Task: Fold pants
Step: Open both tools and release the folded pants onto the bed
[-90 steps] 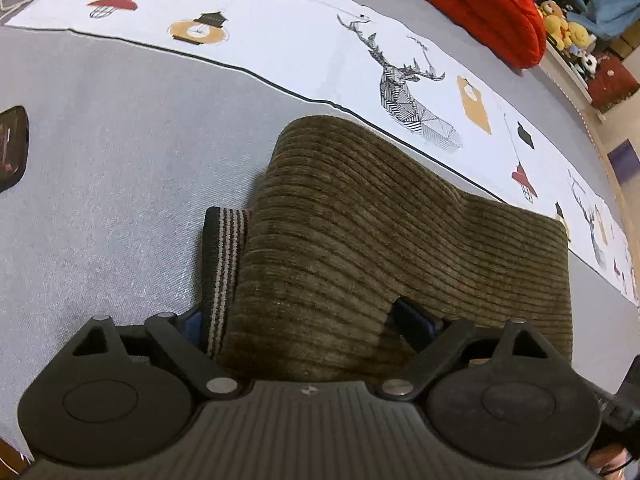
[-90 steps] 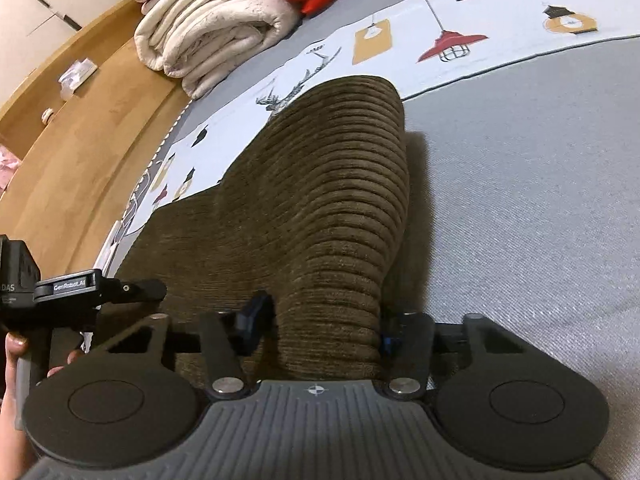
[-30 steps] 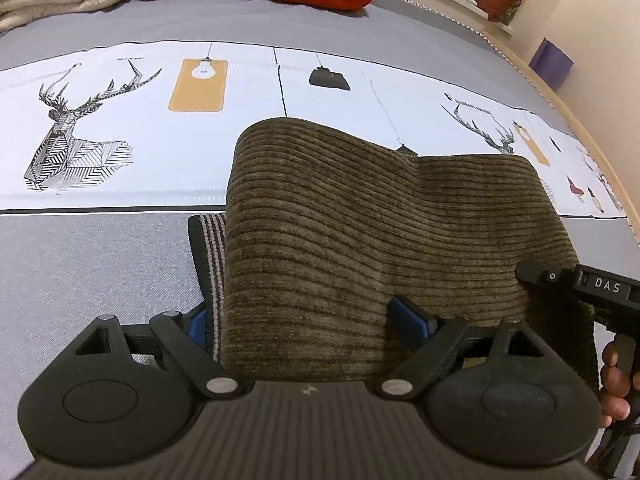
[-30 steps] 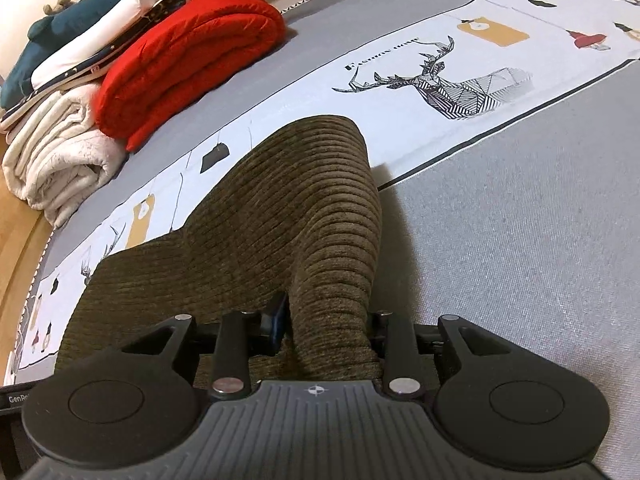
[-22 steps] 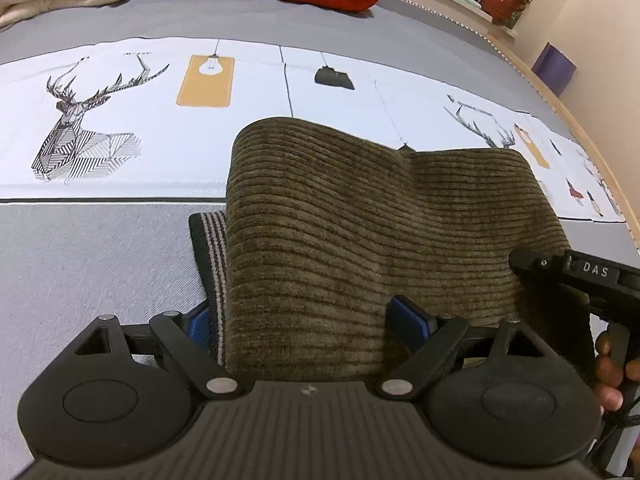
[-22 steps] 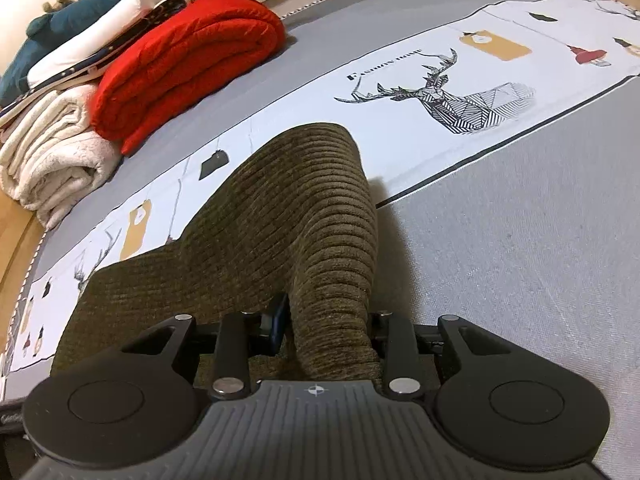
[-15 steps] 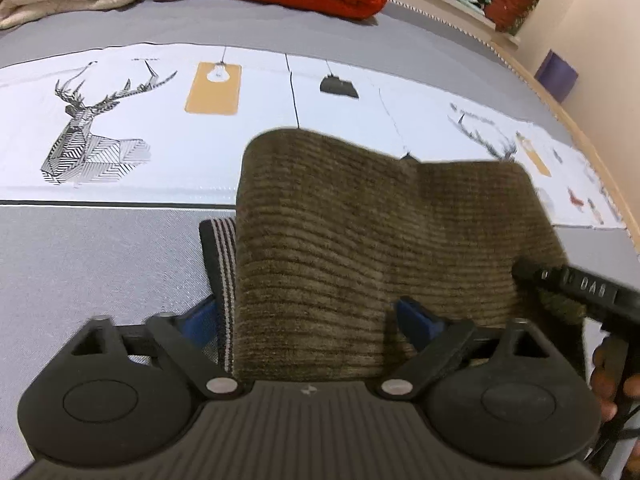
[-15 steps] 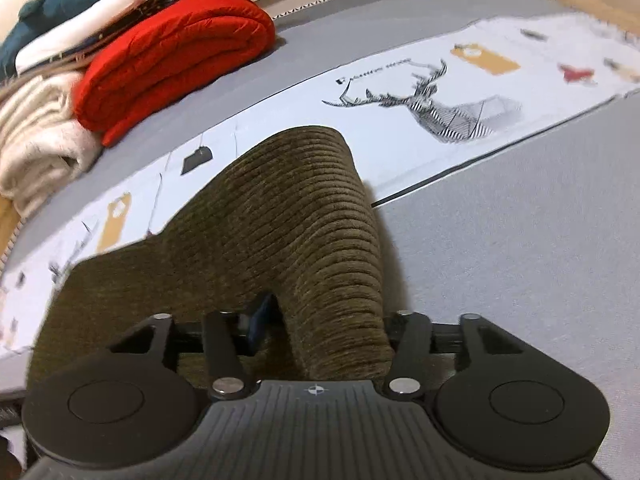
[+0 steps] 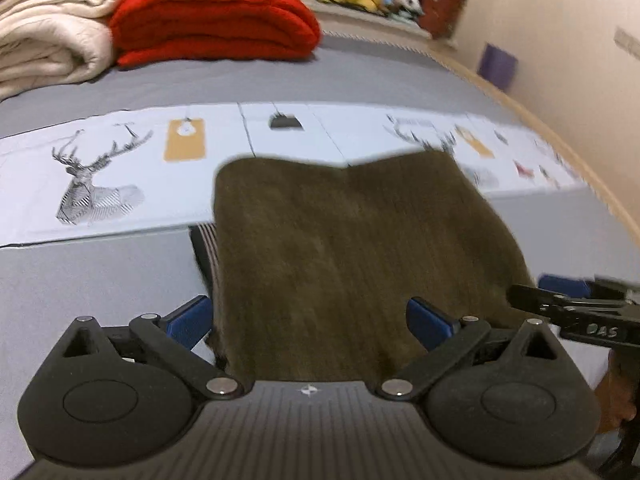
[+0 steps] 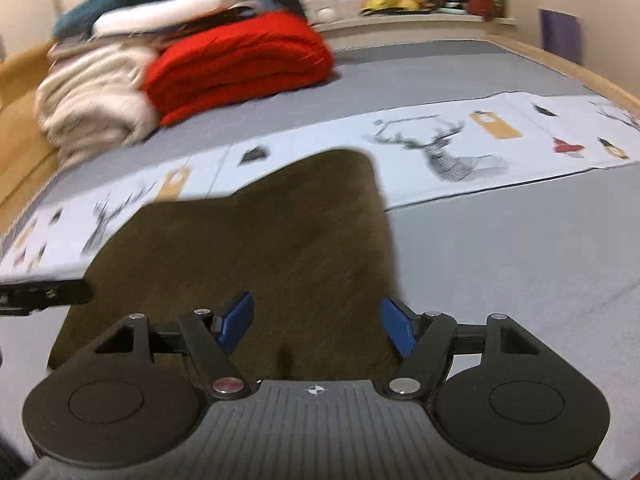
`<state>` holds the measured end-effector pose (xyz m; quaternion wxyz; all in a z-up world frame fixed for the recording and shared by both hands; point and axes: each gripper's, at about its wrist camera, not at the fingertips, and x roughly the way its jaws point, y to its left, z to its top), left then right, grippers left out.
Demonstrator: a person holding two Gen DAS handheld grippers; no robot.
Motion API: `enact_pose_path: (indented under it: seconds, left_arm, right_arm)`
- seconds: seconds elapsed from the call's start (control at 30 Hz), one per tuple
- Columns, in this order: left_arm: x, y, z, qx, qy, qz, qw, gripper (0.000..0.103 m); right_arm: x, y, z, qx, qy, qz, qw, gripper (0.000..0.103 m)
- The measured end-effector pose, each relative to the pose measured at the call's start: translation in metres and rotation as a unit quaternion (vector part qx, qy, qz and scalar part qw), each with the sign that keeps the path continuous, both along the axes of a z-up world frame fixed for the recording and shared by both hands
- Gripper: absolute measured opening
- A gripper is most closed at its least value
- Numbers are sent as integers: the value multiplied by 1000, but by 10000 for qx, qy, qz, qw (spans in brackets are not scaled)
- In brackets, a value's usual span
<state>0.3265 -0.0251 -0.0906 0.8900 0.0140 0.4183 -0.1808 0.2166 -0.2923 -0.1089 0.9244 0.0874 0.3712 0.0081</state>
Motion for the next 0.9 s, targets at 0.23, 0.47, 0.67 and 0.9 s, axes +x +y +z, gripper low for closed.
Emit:
enact_pose_path:
  seconds: [0.23,0.47,0.67,0.9]
  left_arm:
    - [-7,5,-54,274,562,362,9974,103]
    - [-11,23,-18,105,129,224,9996,103]
    - [19,22,11,-421,-361,488,9973,103]
    - [67,2,-17,-150,109,736,9971,103]
  right_arm:
    - [-14,41,-36,-1246,104,500,9909,67]
    - [-11,14,-6,-575,-91,348,9977,64]
    - [35,-4,26,-490,-862,-195,9949,64]
    - [113,-8,1,-212,-275,-887,9955,61]
